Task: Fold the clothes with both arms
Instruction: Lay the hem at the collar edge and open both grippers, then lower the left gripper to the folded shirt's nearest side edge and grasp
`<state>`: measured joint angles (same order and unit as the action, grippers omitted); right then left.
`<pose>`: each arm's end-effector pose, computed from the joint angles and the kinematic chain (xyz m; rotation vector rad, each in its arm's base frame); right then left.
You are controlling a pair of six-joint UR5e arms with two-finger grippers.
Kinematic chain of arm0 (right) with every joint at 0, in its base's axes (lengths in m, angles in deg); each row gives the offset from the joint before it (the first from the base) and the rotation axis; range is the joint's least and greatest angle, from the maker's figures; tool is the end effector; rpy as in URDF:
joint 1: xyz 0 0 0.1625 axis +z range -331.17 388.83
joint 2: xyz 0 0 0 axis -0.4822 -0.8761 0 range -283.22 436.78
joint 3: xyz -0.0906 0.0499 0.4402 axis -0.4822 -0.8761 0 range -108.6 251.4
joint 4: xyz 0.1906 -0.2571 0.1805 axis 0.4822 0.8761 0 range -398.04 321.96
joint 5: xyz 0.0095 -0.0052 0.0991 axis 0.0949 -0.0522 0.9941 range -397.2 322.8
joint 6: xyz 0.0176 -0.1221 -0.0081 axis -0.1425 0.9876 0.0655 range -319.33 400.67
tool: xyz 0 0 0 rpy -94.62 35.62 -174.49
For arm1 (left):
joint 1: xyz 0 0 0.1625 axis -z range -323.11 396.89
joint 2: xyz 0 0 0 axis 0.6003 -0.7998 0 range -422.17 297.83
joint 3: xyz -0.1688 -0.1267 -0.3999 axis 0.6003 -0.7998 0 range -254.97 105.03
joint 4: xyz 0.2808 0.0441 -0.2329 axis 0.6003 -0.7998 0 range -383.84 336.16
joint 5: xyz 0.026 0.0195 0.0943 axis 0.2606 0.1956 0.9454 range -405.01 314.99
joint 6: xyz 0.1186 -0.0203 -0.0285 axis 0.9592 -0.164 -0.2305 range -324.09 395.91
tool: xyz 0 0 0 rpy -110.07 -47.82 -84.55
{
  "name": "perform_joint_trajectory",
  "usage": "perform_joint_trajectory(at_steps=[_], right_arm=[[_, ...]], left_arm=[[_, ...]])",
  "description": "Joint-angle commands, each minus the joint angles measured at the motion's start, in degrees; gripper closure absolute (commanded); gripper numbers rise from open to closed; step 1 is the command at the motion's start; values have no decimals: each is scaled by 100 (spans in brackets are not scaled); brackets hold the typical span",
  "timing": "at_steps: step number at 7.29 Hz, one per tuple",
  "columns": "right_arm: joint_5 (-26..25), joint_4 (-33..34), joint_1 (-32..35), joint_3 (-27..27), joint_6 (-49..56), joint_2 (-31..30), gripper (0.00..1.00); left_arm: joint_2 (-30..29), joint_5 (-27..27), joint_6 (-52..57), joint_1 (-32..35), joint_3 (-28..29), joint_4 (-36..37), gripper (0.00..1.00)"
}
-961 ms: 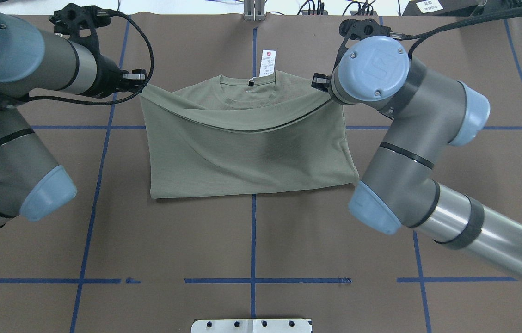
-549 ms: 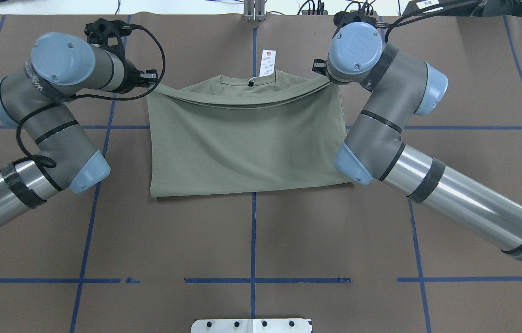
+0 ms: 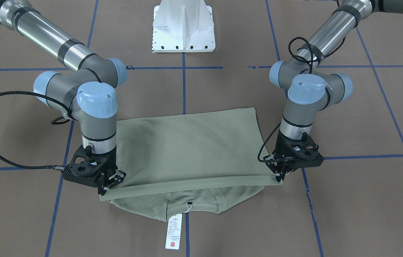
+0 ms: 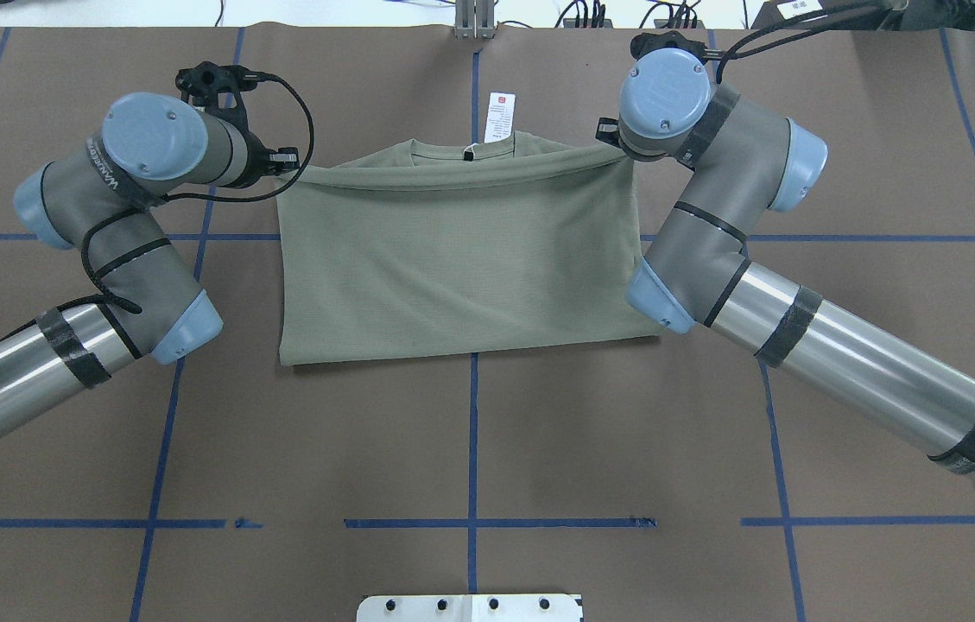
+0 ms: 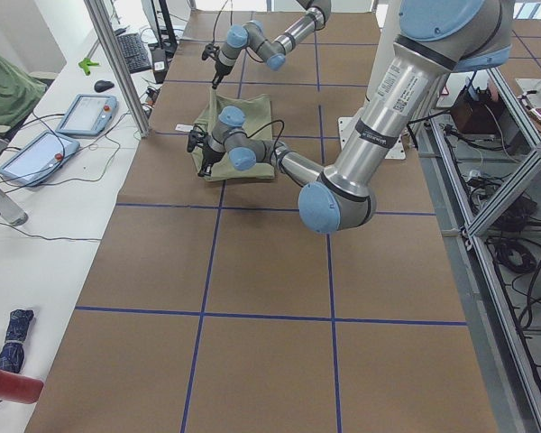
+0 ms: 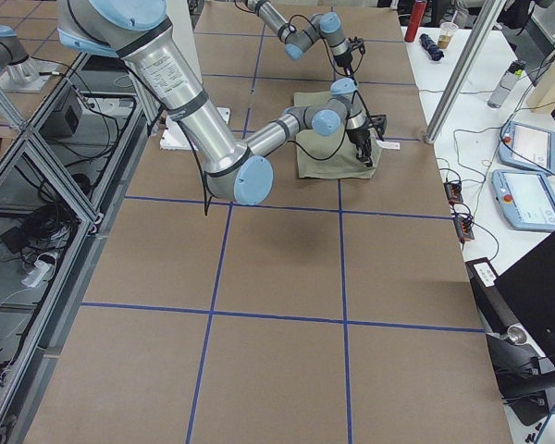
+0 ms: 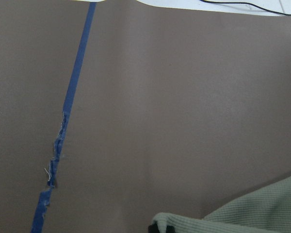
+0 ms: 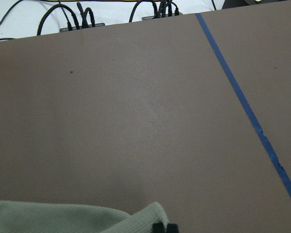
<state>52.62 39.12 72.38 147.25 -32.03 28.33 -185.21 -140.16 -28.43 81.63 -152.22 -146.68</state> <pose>-0.4586 -0.6205 0.3733 0.3614 -0.6092 0.4402 0.4297 -0.5979 0.4170 0.4676 0.8077 -0.2669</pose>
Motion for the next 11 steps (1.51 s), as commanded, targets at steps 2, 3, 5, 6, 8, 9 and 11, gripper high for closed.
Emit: perform_joint_trajectory(at_steps=[2, 3, 5, 6, 8, 9, 11], right_arm=[[-17, -8, -40, -9, 1, 11, 100], [-17, 1, -40, -18, 10, 2, 99], [-8, 1, -75, 17, 149, -7, 0], [113, -43, -23, 139, 577, -15, 0], [842, -69, 118, 690, 1081, -268, 0], [853, -61, 118, 981, 1082, -444, 0], [844, -61, 110, 1072, 1047, -481, 0]], left_arm=[[-63, 13, 0, -18, 8, -3, 100], [-54, 13, 0, -18, 8, -3, 100], [16, -48, 1013, -27, -166, -108, 0], [156, -48, 1019, -79, -455, -161, 0], [899, -616, 889, -185, -1567, -161, 0], [1365, -593, 435, -550, -2157, -161, 0], [1729, -253, -821, -1245, -2487, -266, 8]])
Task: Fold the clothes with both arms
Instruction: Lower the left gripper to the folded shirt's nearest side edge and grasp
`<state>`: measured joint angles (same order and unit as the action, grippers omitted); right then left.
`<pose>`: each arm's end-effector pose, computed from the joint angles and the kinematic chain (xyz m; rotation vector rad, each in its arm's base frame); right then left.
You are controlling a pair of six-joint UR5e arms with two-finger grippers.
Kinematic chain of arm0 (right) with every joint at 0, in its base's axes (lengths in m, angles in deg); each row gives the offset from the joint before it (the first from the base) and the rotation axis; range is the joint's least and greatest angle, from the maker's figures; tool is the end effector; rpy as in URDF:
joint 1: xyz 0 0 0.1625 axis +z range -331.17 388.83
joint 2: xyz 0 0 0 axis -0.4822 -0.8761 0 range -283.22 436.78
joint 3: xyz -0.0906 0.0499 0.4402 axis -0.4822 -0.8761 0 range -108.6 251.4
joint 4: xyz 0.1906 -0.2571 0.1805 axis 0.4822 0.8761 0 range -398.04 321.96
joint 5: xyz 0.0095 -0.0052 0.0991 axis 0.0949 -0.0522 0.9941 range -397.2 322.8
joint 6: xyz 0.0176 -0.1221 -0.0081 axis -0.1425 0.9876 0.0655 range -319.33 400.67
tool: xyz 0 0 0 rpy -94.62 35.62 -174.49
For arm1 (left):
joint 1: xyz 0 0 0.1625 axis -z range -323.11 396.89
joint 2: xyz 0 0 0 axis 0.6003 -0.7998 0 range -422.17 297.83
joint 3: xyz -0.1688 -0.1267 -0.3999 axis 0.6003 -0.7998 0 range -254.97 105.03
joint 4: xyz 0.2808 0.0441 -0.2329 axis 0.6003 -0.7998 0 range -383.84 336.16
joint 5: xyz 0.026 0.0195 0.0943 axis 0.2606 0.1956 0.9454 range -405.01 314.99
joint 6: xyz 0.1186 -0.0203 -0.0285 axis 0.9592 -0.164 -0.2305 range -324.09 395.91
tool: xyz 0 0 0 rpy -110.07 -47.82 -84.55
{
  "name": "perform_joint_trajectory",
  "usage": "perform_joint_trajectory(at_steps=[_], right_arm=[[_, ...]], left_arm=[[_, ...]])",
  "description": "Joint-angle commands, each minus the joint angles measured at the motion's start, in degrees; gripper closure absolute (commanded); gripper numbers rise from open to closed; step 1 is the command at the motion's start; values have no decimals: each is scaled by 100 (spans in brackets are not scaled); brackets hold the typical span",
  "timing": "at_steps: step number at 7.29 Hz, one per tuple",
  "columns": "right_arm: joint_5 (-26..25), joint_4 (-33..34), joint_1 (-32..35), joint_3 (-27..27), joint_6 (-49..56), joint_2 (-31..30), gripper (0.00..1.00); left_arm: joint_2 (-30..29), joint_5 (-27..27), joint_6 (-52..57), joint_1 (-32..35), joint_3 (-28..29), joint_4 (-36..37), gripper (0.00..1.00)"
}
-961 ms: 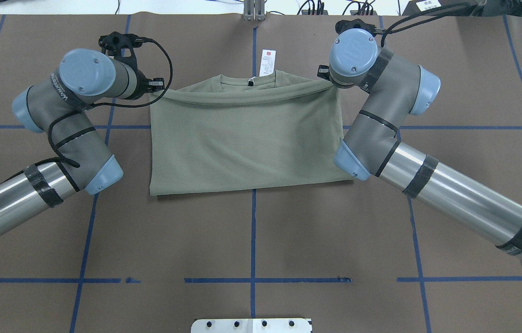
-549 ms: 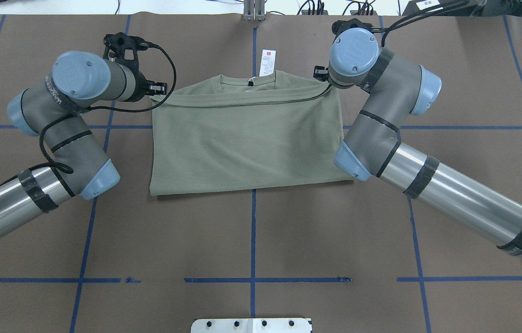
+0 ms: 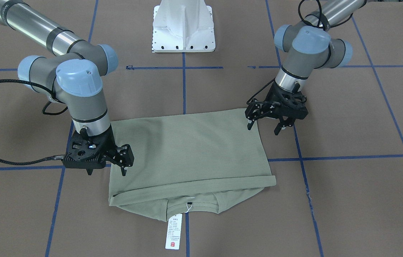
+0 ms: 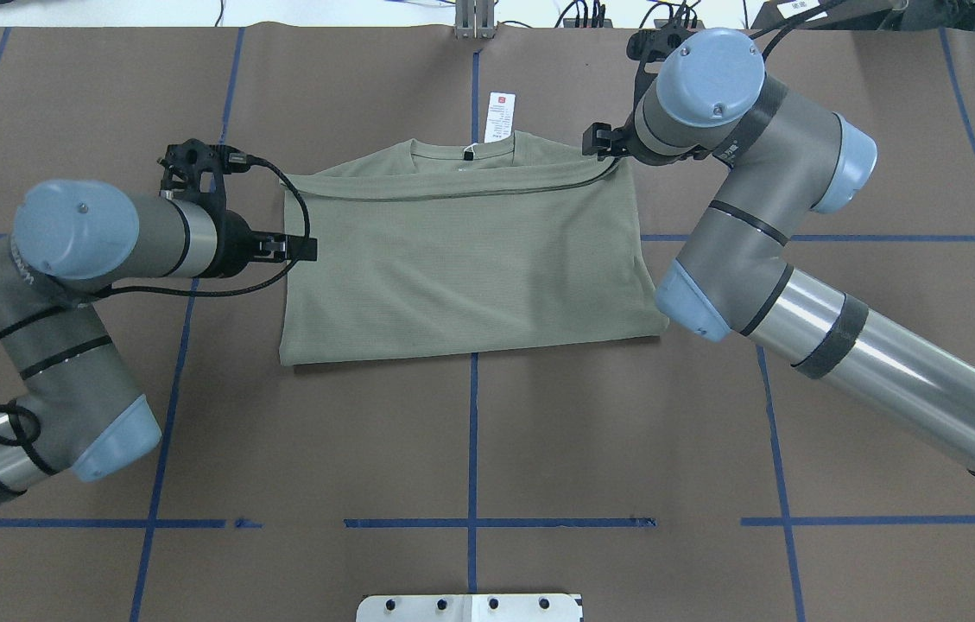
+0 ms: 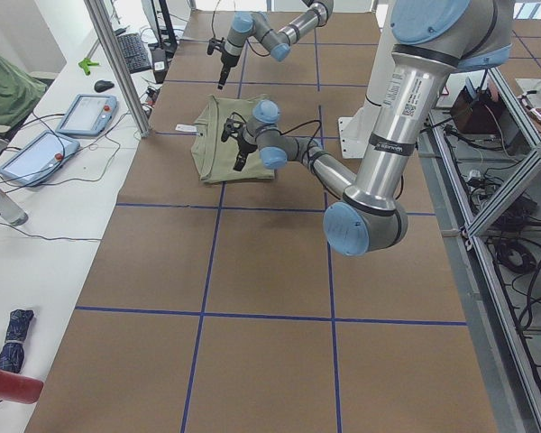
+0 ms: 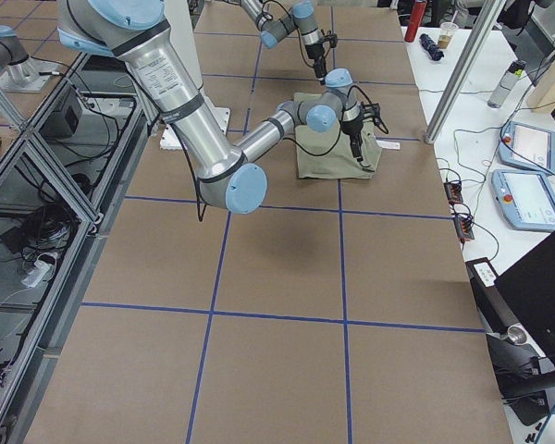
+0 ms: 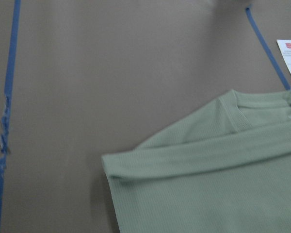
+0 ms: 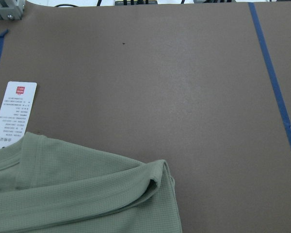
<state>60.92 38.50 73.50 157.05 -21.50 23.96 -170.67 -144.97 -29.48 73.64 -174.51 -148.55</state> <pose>-0.4294 -0.5874 0.3497 0.3697 -0.7310 0.2201 0.4135 -0.4484 0.3975 0.4232 1.0190 -0.0948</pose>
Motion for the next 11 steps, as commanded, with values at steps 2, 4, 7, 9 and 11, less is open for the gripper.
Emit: perform_joint_trajectory(at_steps=[2, 4, 7, 9, 11], right_arm=[[15, -8, -11, 92, -32, -45, 0], [6, -8, -11, 92, -32, -45, 0], [-12, -8, -11, 92, -32, -45, 0], [-21, 1, -11, 92, -41, -53, 0], [-21, -8, -20, 92, -41, -53, 0]], left_arm=[[609, 556, -1563, -827, -216, -727, 34], [760, 556, -1556, -828, -154, -739, 41], [751, 547, -1583, -845, -145, -739, 42], [699, 547, -1583, -880, -41, -747, 47], [646, 547, -1583, -889, 22, -756, 47]])
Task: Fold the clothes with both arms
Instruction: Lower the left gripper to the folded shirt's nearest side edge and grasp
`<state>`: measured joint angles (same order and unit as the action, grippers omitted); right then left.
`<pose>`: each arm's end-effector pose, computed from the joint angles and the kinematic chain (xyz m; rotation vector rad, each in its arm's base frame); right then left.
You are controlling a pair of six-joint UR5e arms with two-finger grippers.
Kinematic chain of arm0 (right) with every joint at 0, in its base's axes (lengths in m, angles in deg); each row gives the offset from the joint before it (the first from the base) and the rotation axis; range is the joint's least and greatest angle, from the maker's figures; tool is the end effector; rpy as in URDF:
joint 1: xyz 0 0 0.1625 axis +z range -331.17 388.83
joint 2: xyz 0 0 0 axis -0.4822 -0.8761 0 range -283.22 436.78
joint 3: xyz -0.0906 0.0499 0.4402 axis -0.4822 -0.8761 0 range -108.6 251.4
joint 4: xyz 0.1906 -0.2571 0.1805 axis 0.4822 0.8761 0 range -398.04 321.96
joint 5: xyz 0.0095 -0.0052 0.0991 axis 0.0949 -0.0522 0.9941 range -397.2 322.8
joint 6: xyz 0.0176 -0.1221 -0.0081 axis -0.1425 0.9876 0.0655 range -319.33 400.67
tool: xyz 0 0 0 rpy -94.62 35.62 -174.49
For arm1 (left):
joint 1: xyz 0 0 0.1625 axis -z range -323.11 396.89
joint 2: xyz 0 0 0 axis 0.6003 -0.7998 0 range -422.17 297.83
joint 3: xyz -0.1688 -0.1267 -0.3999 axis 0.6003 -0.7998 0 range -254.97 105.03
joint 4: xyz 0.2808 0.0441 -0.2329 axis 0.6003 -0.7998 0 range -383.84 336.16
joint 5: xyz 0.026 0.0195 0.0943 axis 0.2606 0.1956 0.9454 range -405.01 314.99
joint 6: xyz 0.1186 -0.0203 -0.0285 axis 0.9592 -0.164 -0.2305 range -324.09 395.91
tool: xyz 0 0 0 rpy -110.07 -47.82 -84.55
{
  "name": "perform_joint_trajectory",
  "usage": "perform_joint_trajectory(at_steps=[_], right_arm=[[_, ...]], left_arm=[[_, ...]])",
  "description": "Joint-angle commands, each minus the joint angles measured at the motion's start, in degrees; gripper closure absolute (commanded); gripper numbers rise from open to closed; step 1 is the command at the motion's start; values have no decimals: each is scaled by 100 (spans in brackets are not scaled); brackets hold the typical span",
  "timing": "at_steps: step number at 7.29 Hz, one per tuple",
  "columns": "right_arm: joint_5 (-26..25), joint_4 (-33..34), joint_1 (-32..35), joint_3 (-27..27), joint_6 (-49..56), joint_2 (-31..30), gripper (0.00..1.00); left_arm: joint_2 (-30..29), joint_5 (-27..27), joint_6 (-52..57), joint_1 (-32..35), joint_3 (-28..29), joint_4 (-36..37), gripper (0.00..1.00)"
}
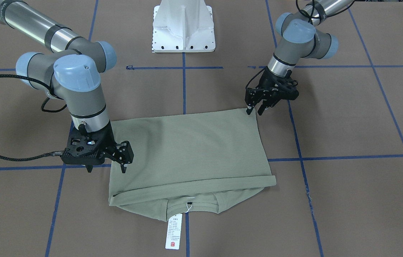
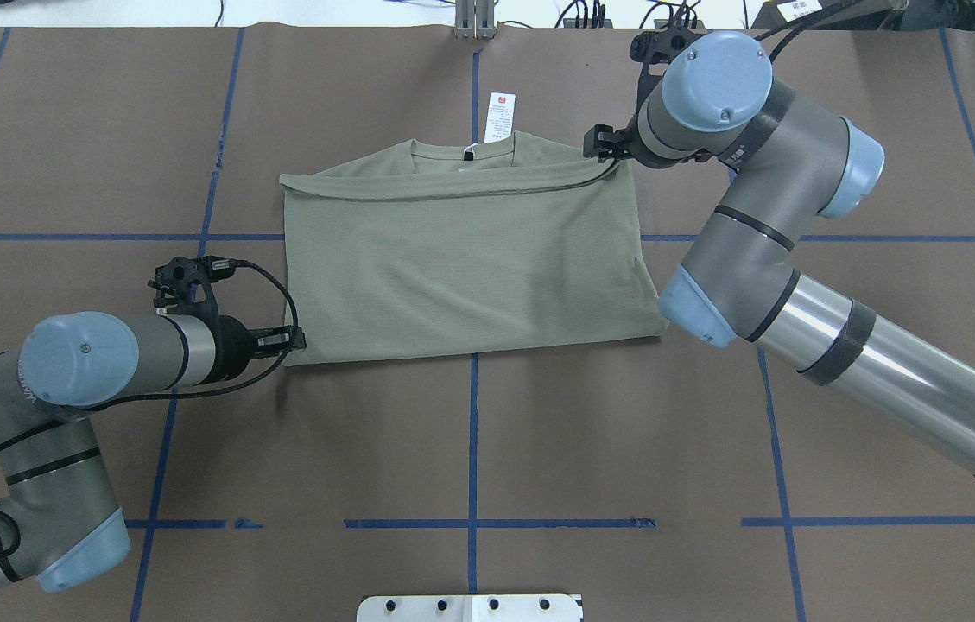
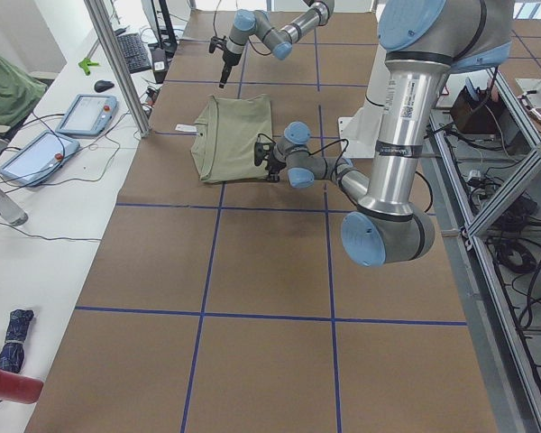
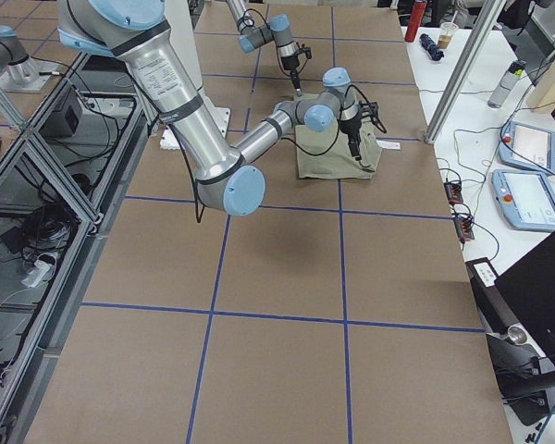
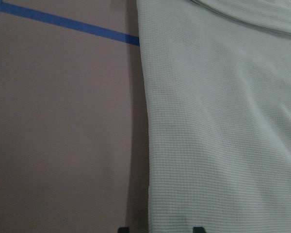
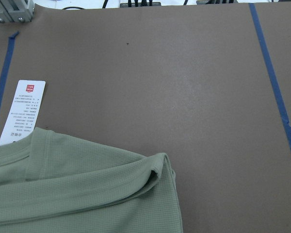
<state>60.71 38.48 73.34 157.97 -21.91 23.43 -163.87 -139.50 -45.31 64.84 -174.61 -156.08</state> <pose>-0.4276 -0.5834 0.3492 0.3733 -0.7366 0.2249 0.4415 -0.3742 0.4463 0.2839 1.0779 -0.2559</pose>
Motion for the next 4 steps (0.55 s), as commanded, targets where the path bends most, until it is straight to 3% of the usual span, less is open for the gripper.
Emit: perform_joint_trajectory(at_steps=[1, 4], right_arm=[[0, -6, -3, 0, 0, -9, 0], [0, -6, -3, 0, 0, -18, 0]], left_arm=[[-35, 0, 1, -26, 32, -3, 47], [-96, 0, -175, -131, 23, -73, 52]])
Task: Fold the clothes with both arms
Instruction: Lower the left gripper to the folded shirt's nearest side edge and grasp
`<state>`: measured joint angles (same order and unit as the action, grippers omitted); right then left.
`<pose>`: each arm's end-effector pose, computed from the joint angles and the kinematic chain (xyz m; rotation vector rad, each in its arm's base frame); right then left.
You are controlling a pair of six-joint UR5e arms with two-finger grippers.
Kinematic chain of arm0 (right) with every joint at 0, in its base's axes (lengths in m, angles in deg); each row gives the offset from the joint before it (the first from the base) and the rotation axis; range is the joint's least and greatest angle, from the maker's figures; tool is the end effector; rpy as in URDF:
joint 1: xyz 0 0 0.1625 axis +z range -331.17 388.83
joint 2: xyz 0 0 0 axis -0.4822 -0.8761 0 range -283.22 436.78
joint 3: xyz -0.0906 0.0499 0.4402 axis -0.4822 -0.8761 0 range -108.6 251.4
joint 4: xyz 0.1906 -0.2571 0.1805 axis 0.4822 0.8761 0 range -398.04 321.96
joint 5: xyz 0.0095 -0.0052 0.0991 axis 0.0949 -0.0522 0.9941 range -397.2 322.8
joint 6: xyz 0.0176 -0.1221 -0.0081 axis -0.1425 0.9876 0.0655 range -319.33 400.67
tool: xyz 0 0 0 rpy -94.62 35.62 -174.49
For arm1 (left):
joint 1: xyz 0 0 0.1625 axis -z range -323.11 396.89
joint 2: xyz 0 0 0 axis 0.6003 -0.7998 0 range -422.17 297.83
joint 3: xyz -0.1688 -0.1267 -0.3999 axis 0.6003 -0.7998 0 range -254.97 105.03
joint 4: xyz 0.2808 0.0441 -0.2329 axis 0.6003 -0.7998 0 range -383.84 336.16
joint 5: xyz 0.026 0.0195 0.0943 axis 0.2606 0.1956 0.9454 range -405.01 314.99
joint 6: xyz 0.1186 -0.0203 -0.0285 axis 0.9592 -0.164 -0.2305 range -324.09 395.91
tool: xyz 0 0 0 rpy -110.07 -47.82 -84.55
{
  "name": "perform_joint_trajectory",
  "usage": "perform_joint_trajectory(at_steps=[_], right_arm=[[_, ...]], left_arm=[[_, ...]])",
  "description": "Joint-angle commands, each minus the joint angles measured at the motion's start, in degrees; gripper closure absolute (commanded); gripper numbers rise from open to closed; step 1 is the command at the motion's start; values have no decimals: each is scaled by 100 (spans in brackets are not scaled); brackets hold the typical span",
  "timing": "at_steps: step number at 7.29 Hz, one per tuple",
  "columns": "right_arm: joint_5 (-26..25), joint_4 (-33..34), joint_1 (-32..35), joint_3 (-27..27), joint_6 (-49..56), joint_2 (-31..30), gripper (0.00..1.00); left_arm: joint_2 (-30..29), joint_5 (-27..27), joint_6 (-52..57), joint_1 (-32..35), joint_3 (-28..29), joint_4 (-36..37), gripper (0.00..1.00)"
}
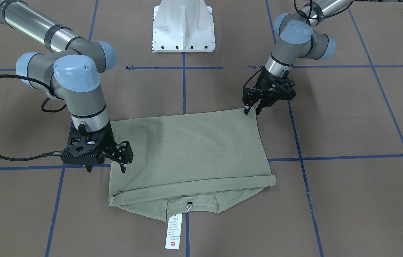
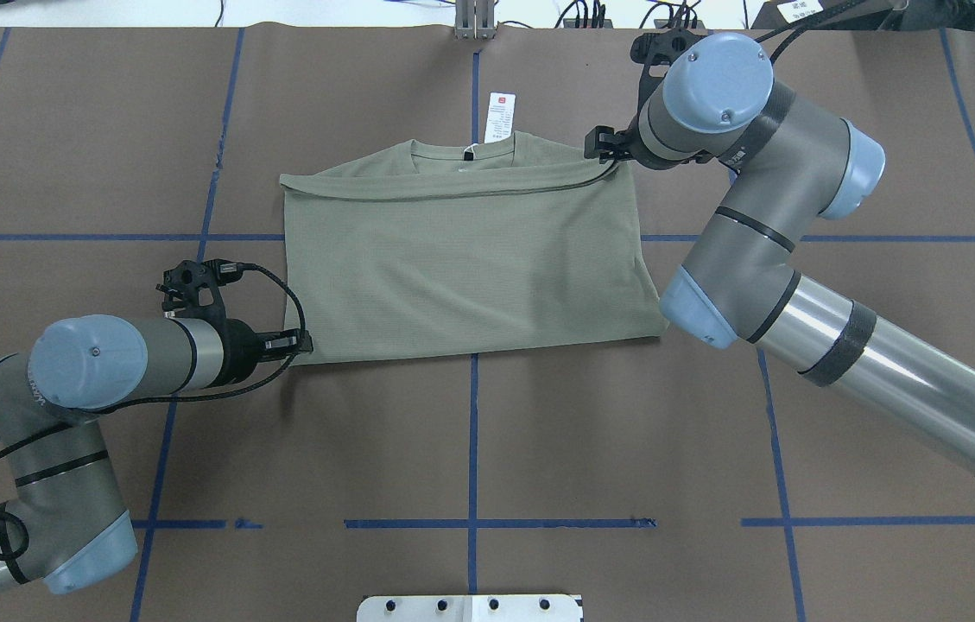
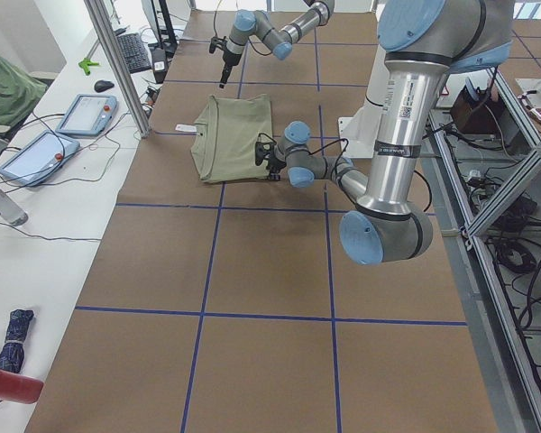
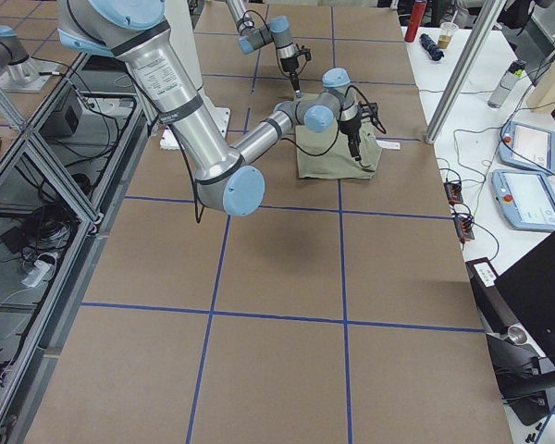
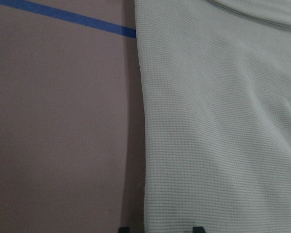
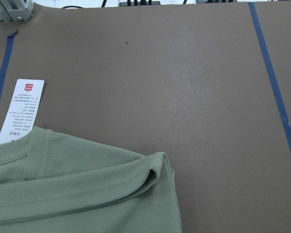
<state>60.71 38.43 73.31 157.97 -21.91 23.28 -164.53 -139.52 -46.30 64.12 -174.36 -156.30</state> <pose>-0.4275 -0.5828 0.3509 0.3720 -0.7353 0.2246 0.4496 -0.3703 0.4412 0.2709 1.0926 -0.2588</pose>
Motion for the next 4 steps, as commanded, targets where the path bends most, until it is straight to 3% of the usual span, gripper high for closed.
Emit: perform_joint_trajectory(at_steps=[1, 2, 3, 4], right_arm=[[0, 0, 0, -9, 0, -2, 0], [0, 0, 0, 0, -9, -2, 0], [0, 0, -9, 0, -17, -2, 0], [0, 0, -9, 0, -18, -2, 0]], left_arm=[[-30, 2, -76, -60, 7, -52, 58], [-21, 2, -59, -60, 7, -52, 90], [-4, 11, -33, -60, 7, -52, 100], [23, 20, -15, -60, 7, -52, 100]])
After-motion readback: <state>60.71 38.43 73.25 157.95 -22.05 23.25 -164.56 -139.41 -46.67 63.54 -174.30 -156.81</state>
